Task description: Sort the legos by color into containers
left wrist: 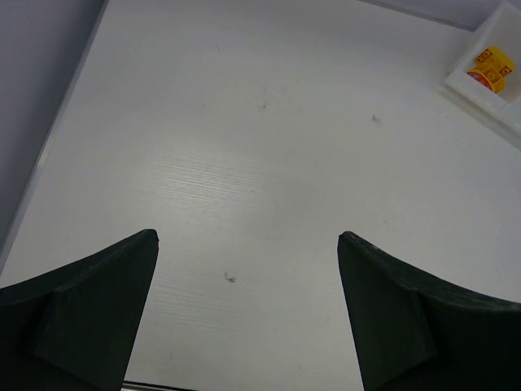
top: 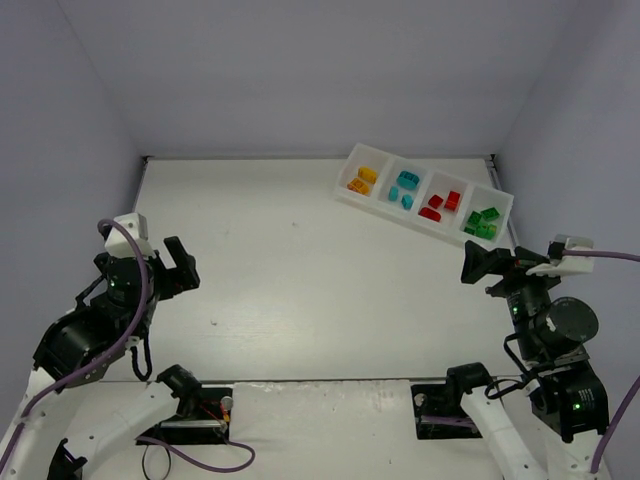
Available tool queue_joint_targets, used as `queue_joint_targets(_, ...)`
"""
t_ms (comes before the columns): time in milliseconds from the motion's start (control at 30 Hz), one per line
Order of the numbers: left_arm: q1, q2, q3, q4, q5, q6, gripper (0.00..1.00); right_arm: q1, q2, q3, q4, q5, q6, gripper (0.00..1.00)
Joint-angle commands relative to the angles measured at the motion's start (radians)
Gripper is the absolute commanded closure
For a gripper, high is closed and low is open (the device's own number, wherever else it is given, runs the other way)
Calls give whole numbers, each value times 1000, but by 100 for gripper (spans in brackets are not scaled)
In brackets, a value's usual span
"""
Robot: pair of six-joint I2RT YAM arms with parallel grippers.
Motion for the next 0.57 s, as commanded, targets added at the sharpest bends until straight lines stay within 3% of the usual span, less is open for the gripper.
queue_joint_targets(0,5,26,-1,9,-8,-39,15,11,2,18,49,16,-7,0)
queue_joint_targets(533,5,73,11,31,11,-38,15,17,4,23,33,-30,-15,0)
